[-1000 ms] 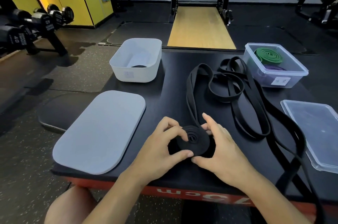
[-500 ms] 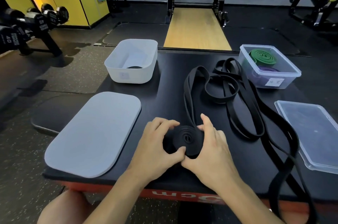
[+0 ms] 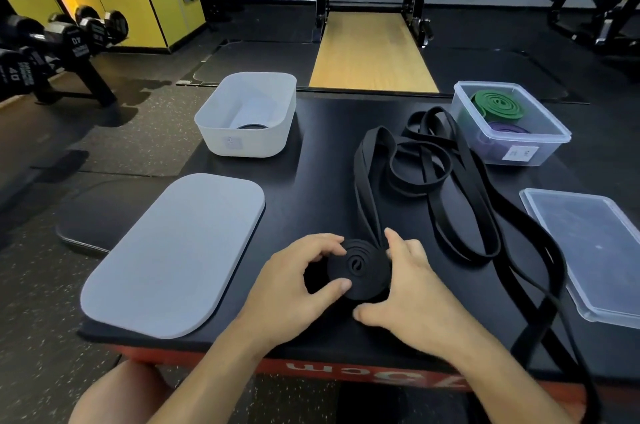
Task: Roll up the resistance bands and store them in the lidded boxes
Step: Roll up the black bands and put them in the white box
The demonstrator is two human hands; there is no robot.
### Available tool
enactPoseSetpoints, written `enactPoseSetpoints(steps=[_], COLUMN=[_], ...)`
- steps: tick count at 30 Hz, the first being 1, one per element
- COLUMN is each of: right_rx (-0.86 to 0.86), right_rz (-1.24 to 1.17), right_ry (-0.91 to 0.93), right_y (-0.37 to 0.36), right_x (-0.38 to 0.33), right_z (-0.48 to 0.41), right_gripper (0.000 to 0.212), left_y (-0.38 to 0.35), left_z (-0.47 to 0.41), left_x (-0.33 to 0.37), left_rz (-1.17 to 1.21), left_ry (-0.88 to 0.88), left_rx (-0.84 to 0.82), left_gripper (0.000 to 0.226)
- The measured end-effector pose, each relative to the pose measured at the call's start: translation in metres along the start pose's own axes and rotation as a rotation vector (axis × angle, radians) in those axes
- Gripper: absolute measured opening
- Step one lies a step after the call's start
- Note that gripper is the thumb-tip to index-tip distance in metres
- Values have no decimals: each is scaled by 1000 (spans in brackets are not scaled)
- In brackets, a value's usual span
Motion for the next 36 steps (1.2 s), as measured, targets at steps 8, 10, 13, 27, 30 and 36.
enactPoseSetpoints(steps=[8, 10, 13, 27, 30, 36], right_rx=[28, 69, 90, 230, 248, 90], right_rz=[-60, -47, 13, 62, 90, 77], right_ry=[26, 36, 75, 244, 249, 300], right_y=[5, 5, 6, 11, 9, 16], right_x=[-4, -9, -13, 8, 9, 7], right_z=[-11, -10, -7, 1, 3, -6], right_gripper=[116, 109, 105, 84, 86, 77], left_y=[10, 9, 3, -10, -9, -8], left_z=[-1, -2, -1, 5, 3, 2], left_x=[0, 0, 3, 13, 16, 14], left_rz=[235, 163, 23, -112, -148, -179], left_ry=[17, -19, -75, -125, -167, -134], left_rx=[93, 82, 17, -109, -66, -46], left_gripper=[23, 23, 27, 27, 26, 21])
Point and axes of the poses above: each hand's wrist, its own z-axis away from the middle knuckle, its own y-axis out of the back of the hand, x = y × z, the point moved 8 cm from there along -z, towards the middle knuckle, and after that the axes turned 6 degrees about x, right-handed, at the moved point
